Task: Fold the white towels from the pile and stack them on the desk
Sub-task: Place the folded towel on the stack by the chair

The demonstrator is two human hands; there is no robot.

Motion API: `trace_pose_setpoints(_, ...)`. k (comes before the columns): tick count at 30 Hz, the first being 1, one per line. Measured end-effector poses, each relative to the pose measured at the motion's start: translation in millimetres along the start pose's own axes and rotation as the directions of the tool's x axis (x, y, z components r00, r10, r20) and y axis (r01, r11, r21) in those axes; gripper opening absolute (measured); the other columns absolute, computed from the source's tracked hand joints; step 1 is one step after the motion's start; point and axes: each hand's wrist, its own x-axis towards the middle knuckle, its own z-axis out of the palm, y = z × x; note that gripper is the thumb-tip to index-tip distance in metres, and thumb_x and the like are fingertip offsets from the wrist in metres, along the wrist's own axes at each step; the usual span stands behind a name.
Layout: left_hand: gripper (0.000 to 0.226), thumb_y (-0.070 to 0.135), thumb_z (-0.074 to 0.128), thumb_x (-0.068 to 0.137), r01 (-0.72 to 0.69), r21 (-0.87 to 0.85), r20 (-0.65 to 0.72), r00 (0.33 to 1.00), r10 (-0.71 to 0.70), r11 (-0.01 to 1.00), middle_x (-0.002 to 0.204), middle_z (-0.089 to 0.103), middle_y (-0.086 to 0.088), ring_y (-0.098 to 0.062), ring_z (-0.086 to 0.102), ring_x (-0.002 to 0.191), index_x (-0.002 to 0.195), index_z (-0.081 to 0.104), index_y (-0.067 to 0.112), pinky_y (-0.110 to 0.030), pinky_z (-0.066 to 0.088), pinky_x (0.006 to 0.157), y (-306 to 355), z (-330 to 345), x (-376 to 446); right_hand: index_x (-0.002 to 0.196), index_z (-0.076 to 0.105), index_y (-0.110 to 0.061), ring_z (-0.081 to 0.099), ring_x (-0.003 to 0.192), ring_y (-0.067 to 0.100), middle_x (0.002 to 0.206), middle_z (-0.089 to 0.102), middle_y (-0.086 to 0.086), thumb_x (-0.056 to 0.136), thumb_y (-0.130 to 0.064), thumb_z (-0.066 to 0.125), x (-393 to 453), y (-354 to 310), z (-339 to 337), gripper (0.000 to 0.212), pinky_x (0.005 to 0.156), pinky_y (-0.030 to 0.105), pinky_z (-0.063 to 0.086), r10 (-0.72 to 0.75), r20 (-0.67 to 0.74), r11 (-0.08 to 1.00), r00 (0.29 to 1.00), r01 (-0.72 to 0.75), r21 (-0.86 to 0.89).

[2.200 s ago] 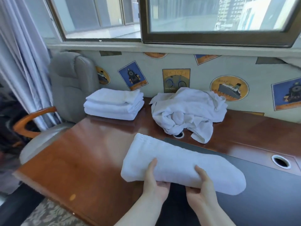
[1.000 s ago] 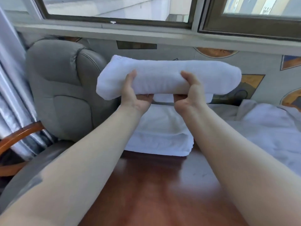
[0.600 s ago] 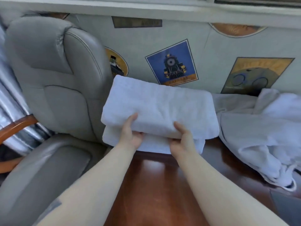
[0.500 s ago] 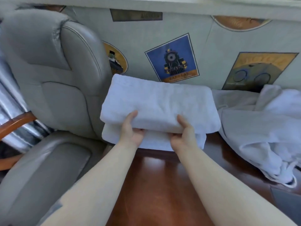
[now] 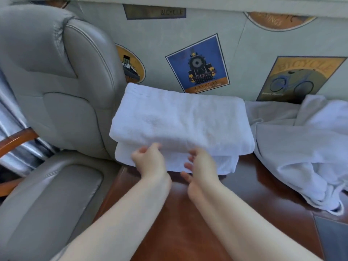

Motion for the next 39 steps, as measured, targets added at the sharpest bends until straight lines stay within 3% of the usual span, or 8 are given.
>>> trace_pose_setpoints(3,0.022,0.002,0.049,0.091,-0.792,0.22,0.533,0.587,0.61,0.57,0.104,0.063,-0.003,-0.019,0.058,0.098,0.104,0.061,0.015,-0.025,0.047,0.085,25,27,10,0.101,0.065,-0.017,0.057,0.102,0.016,0.103,0.066,-0.002,0.087,-0.022,0.039,7,-20,27,0.029,0.084,0.03,0.042,-0.714,0.337,0.487,0.614,0.781,-0.391)
trace_pose_setpoints(5,0.038,0.011,0.04,0.1,-0.928,0.368,0.82,0.352,0.451,0.055,0.143,0.049,-0.008,-0.026,0.042,0.134,0.137,0.05,0.013,-0.039,0.032,0.111,41,49,46,0.139,0.047,-0.012,0.039,0.135,0.024,0.144,0.047,0.008,0.096,-0.02,0.029,39,-39,39,0.047,0.11,0.04,0.03,-0.59,0.639,0.005,0.493,0.794,-0.608)
trace_pose_setpoints(8,0.054,0.036,0.02,0.106,-0.769,0.513,0.847,0.525,0.081,-0.381,0.165,-0.003,0.003,-0.019,-0.006,0.151,0.157,0.006,0.027,-0.042,-0.001,0.122,28,52,90,0.157,-0.002,-0.024,-0.008,0.151,0.025,0.165,-0.007,0.002,0.103,-0.042,0.014,93,-34,17,0.059,0.121,0.047,-0.002,-0.246,0.669,-0.5,0.701,0.499,-0.707)
trace_pose_setpoints(13,0.06,0.046,0.011,0.102,-0.54,0.707,0.681,0.696,0.23,-0.457,0.165,-0.006,0.002,-0.022,-0.009,0.151,0.158,0.003,0.023,-0.047,-0.004,0.12,54,43,144,0.157,-0.003,-0.027,-0.013,0.149,0.031,0.164,-0.012,0.006,0.097,-0.061,0.01,134,-66,-24,0.07,0.118,0.051,-0.01,-0.472,0.338,-0.352,0.814,0.178,-0.919)
trace_pose_setpoints(18,0.061,0.046,0.024,0.1,-0.719,0.531,0.844,0.495,0.206,-0.449,0.165,-0.002,0.005,-0.021,-0.006,0.151,0.157,0.006,0.03,-0.051,-0.006,0.119,32,91,115,0.155,0.004,-0.037,-0.01,0.15,0.024,0.165,-0.007,0.0,0.1,-0.05,0.022,131,-56,41,0.06,0.118,0.049,-0.008,-0.329,0.694,-0.469,0.64,0.528,-0.708)
trace_pose_setpoints(22,0.062,0.056,0.014,0.1,-0.677,0.618,0.765,0.634,0.11,-0.4,0.165,-0.005,0.007,-0.02,-0.009,0.151,0.156,0.004,0.034,-0.049,-0.008,0.119,31,89,142,0.154,-0.002,-0.04,-0.008,0.151,0.023,0.165,-0.006,-0.001,0.091,-0.072,0.011,160,-72,13,0.072,0.118,0.051,-0.009,-0.27,0.56,-0.473,0.783,0.398,-0.786)
trace_pose_setpoints(33,0.064,0.054,0.011,0.101,-0.519,0.786,0.6,0.77,0.214,-0.337,0.164,-0.013,0.002,-0.022,-0.01,0.151,0.157,-0.003,0.027,-0.047,0.006,0.121,42,12,139,0.151,-0.007,-0.047,0.01,0.149,0.028,0.163,-0.012,0.001,0.098,-0.061,0.026,130,-65,-79,0.065,0.11,0.047,0.03,-0.344,0.312,0.055,0.885,0.351,-0.935)
trace_pose_setpoints(39,0.061,0.043,0.018,0.105,-0.529,0.775,0.594,0.796,0.114,-0.344,0.165,-0.011,-0.003,-0.022,-0.009,0.151,0.157,-0.004,0.021,-0.041,0.004,0.122,16,-16,68,0.154,0.0,-0.038,0.015,0.146,0.029,0.162,-0.017,0.005,0.102,-0.021,0.033,65,-35,-112,0.064,0.094,0.042,0.041,-0.239,0.372,-0.114,0.897,0.355,-0.928)
